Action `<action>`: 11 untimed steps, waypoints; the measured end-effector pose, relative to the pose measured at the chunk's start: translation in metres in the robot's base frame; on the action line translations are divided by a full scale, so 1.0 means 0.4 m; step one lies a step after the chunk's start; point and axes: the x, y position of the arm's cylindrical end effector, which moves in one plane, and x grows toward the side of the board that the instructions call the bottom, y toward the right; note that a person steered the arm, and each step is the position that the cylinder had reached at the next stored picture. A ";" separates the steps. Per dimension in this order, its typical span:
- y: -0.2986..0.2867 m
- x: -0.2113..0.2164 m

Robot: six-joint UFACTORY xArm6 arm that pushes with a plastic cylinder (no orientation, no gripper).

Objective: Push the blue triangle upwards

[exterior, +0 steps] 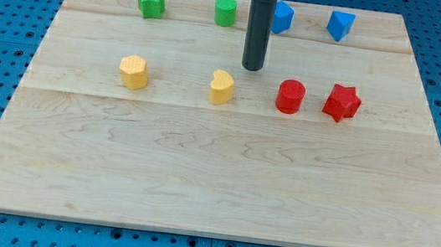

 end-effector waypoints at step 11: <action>0.340 -0.252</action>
